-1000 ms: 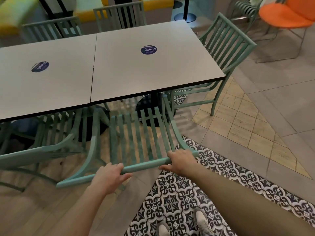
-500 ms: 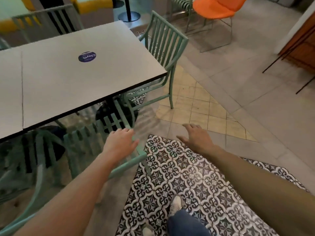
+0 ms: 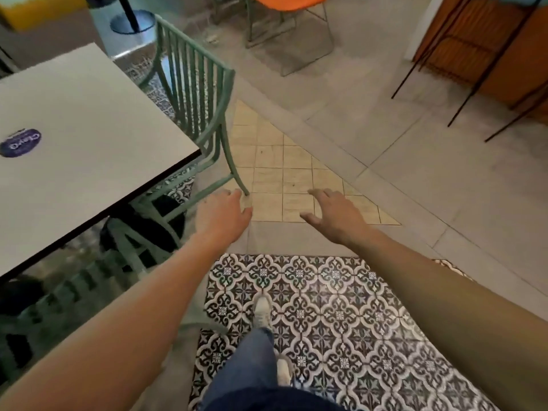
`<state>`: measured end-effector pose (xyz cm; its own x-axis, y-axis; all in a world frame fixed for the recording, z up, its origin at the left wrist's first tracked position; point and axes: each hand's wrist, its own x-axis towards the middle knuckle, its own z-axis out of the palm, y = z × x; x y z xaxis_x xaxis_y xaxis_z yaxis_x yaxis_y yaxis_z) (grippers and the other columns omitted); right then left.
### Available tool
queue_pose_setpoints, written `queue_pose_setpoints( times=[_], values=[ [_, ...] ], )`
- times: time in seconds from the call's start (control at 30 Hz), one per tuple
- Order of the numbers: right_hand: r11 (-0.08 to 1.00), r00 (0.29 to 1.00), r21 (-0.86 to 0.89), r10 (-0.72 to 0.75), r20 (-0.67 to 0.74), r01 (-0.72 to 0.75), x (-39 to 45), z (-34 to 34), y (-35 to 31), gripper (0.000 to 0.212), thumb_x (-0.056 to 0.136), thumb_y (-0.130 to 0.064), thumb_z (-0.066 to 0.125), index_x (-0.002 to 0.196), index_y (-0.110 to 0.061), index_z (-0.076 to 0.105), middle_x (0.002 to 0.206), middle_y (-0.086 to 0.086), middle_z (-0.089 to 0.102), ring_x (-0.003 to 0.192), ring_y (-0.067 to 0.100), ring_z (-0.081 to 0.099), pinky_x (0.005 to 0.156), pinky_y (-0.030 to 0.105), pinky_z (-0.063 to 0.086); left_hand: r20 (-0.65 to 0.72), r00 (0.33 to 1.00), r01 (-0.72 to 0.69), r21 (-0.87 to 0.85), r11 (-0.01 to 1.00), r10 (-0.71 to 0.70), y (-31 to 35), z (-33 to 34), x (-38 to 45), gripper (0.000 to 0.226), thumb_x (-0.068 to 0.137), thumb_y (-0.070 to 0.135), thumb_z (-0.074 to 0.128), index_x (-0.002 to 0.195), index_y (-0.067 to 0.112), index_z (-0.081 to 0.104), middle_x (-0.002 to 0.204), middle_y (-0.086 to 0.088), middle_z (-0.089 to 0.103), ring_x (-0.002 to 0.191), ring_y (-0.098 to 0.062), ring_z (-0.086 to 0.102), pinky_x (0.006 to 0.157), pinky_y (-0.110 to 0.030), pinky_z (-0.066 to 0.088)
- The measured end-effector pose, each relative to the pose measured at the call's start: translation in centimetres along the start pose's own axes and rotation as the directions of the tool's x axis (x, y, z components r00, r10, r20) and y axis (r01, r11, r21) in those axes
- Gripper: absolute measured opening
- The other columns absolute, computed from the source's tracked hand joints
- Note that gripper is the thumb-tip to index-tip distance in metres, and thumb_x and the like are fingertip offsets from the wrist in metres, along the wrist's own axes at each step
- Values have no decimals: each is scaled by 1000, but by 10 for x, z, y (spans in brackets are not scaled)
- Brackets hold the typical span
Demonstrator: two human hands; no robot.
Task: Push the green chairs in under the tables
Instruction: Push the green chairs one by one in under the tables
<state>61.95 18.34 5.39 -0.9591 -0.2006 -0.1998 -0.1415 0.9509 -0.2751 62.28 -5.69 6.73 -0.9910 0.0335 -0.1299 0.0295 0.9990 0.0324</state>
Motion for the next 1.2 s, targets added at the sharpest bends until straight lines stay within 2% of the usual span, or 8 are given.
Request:
queue_pose_setpoints(
  times=[0.1,0.17,0.33,0.47,0.67,0.87,1.0,1.2],
  values=[
    [999,999,5,-39,-14,39,53,-14,17,66,93,-55,47,148,-21,30,148,4,40,133,24,37,107,39,34,-25,1000,-13,10,1000,13,17,-1,57,50,95,51,39,131,18,49,131,-8,56,121,-29,51,99,-45,40],
    [998,998,17,-65,-19,66,96,-28,25,66,93,-53,49,148,-22,30,150,3,38,135,23,35,109,39,33,-64,998,-27,28,999,29,23,-6,102,50,95,49,40,132,17,48,133,-8,54,124,-29,48,100,-44,38],
    [988,989,24,-151,-5,151,200,-76,35,64,93,-48,52,148,-26,30,148,-3,38,135,17,32,108,33,31,-121,992,-19,89,996,30,12,-31,207,50,95,51,40,129,17,49,128,-6,56,118,-28,50,94,-41,40],
    [980,980,48,-188,-62,191,274,-110,51,63,92,-47,53,147,-26,30,147,-4,39,135,17,33,108,34,33,-137,990,49,35,998,-44,4,-53,284,51,92,53,43,126,16,52,126,-6,57,116,-29,51,92,-43,41],
    [946,948,53,-318,-35,319,404,-133,78,63,91,-46,55,147,-27,31,148,-4,39,136,15,33,109,31,31,-124,982,149,61,987,-141,6,-58,402,47,91,54,46,117,16,52,116,-8,59,106,-30,54,84,-41,43],
    [842,840,26,-540,51,539,553,-172,91,62,92,-43,57,146,-24,35,147,1,42,134,19,36,109,32,30,-82,931,356,-28,934,-357,1,-59,514,51,90,56,44,123,17,51,119,-8,58,108,-31,54,86,-43,45],
    [769,765,-15,-635,104,640,639,-202,72,62,92,-44,56,147,-25,33,148,2,40,134,20,36,109,32,30,-140,863,476,-94,874,-485,-9,-68,566,53,86,57,49,121,17,54,112,-8,61,101,-30,57,81,-41,47],
    [554,547,-4,-822,160,833,763,-199,-6,63,92,-43,56,147,-24,34,149,2,41,135,22,36,112,33,26,-118,726,661,-152,734,-678,-60,-57,630,53,87,57,49,125,20,50,115,-6,58,101,-28,58,83,-41,48]
  ],
)
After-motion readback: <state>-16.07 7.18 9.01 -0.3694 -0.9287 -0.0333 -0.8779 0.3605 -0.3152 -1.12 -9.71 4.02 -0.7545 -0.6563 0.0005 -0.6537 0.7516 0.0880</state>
